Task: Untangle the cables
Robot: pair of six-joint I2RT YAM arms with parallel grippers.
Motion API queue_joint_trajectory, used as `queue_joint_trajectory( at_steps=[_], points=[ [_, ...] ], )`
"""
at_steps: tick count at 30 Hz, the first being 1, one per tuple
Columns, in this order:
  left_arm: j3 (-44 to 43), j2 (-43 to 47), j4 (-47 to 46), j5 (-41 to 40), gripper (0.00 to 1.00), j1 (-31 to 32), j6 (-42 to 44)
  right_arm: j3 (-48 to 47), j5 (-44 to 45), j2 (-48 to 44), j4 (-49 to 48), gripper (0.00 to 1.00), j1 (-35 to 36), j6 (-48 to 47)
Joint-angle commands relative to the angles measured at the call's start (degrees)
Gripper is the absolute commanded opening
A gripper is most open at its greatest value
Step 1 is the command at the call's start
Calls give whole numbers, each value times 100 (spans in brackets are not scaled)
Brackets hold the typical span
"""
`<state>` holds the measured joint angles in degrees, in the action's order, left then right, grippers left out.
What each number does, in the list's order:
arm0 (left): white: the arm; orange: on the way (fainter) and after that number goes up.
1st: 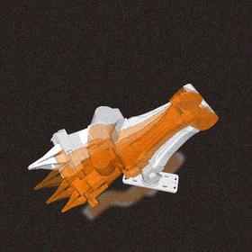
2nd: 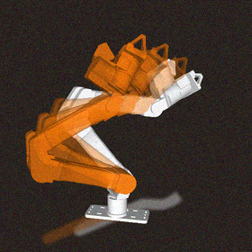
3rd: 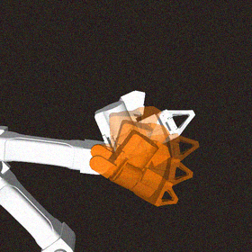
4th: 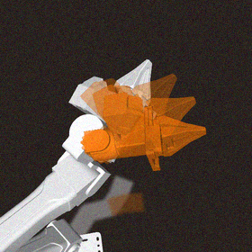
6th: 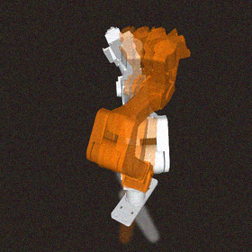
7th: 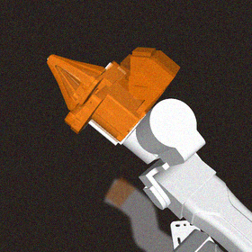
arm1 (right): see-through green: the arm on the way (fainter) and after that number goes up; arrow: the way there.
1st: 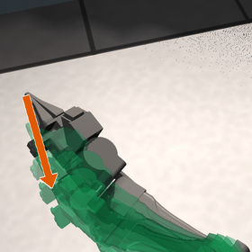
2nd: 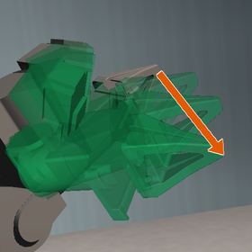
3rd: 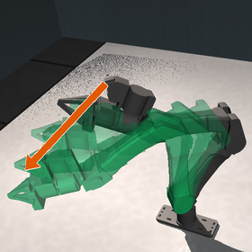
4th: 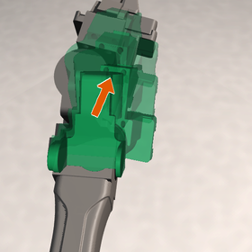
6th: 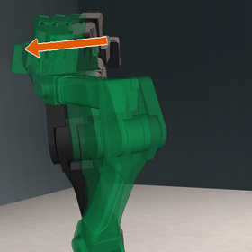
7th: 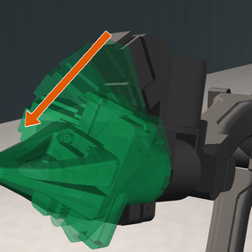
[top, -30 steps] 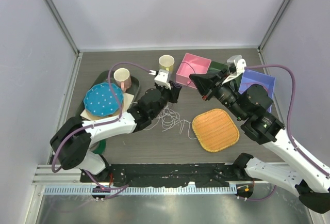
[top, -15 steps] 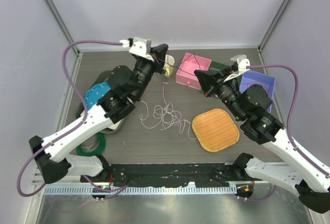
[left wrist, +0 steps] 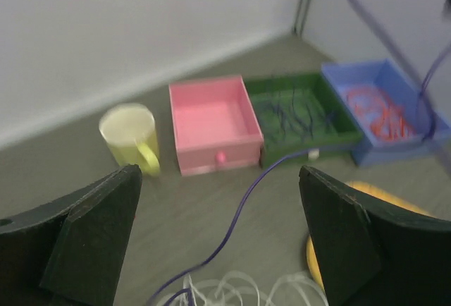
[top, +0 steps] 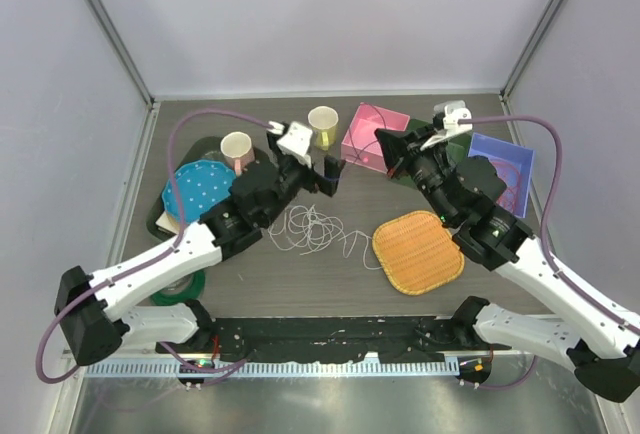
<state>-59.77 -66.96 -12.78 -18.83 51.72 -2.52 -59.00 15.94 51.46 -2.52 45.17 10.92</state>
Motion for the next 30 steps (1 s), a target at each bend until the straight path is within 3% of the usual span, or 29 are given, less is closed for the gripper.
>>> queue_joint_trajectory(
  at_steps=[1,5,11,15,19,26,30],
  points=[
    [842,-80,82,581,100,-4,-679,-733,1400,302,-47,1,-26,-449],
    [1519,-116,-425,1012,100,-4,-987,-2251,1877,1074,217,1,-26,-898],
    [1750,-563,-630,539,100,-4,-1005,-3598,1868,1621,867,1,-26,-1057],
    [1521,-1195,-577,521,100,-57,-873,-4013,1877,1770,1016,1,-26,-1188],
    [1327,-1749,-524,634,100,-241,-1310,-4373,1816,1841,1052,1,-26,-1258],
    [1722,-2303,-656,135,100,-461,-2083,-4910,2535,2210,894,1,-26,-1908],
    [2397,-2278,-1155,835,100,-1083,-2655,-5322,3122,2403,562,1,-26,-2539]
  ],
)
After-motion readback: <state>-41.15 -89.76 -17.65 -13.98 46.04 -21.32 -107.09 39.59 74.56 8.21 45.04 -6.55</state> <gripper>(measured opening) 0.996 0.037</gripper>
